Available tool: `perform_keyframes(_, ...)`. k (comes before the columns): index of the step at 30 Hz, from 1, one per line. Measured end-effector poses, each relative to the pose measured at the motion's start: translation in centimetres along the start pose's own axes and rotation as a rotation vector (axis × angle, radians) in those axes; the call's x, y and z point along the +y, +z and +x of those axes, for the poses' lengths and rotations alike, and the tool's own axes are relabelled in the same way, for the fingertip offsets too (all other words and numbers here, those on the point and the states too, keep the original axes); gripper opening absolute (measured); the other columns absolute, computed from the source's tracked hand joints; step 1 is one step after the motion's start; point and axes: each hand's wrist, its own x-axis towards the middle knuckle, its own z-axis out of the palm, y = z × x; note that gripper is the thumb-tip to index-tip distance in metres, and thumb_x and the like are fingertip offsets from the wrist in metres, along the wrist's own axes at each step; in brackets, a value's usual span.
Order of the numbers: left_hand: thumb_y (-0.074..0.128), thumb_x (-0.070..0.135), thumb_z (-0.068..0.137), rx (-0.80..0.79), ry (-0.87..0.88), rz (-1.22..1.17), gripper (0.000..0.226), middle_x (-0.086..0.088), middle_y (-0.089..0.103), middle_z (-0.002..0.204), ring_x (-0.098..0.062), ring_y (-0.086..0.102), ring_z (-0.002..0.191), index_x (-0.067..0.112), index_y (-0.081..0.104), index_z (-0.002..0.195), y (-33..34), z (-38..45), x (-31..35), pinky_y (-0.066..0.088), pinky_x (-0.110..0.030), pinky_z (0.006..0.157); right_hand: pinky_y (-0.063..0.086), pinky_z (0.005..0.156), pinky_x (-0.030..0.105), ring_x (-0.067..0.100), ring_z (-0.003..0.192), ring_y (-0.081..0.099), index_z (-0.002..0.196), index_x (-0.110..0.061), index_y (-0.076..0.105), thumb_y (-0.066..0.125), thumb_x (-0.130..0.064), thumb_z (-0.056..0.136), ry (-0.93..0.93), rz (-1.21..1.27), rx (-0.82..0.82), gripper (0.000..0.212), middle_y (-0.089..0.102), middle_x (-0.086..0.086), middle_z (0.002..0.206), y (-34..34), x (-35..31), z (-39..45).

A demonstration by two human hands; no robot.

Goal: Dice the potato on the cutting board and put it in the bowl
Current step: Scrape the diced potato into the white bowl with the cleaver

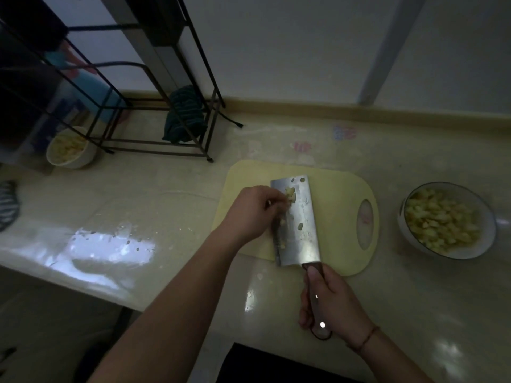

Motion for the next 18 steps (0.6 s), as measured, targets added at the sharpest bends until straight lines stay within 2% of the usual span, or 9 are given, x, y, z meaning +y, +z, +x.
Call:
perform_keyframes(4,0.07,0.003,0.082,0.132,-0.02,0.093,0.016,0.0,0.063,0.093,-0.011,0.053,0.073,0.011,0.077,0.094,-0.1,1.4,-2.5,0.045,-0.026,0.073,0.042,0.04,0.027,0.03,0.04,0.055,0.085,-0.007,0.043,0.037,-0.017,0.103,-0.005,-0.009,-0.002,0.021,0.052,0.016,0.052,-0.1,0.0,0.1)
perform_keyframes(7,0.069,-0.001,0.08,0.109,0.009,0.104,0.018,-0.002,0.062,0.095,-0.014,0.055,0.079,0.009,0.076,0.094,0.0,1.7,-2.9,0.042,-0.02,0.074,0.042,0.04,0.027,0.03,0.039,0.055,0.086,-0.008,0.043,0.036,-0.017,0.103,-0.006,-0.012,-0.007,0.021,0.052,0.017,0.052,-0.1,0.0,0.0)
perform_keyframes(11,0.069,0.002,0.083,0.117,0.063,0.135,0.018,-0.008,0.067,0.099,-0.024,0.062,0.087,0.006,0.075,0.099,0.4,1.7,-3.2,0.049,-0.03,0.077,0.042,0.04,0.027,0.029,0.039,0.055,0.086,-0.009,0.044,0.036,-0.017,0.103,-0.008,-0.015,-0.01,0.021,0.051,0.017,0.052,-0.1,-0.1,0.1)
perform_keyframes(14,0.068,0.003,0.082,0.082,0.14,0.237,0.016,-0.013,0.069,0.094,-0.034,0.064,0.086,0.004,0.075,0.096,0.3,1.7,-3.0,0.053,-0.039,0.073,0.041,0.039,0.026,0.028,0.038,0.055,0.086,-0.008,0.043,0.037,-0.017,0.103,-0.006,-0.015,-0.006,0.021,0.051,0.015,0.05,0.0,-0.1,0.0)
perform_keyframes(18,0.055,0.013,0.078,0.011,0.197,0.362,0.025,-0.014,0.068,0.086,-0.035,0.064,0.077,0.005,0.075,0.091,0.1,2.1,-2.7,0.053,-0.042,0.063,0.04,0.038,0.026,0.028,0.037,0.054,0.085,-0.005,0.042,0.036,-0.016,0.103,-0.024,-0.031,0.004,0.022,0.051,0.017,0.049,0.1,-0.2,-0.1)
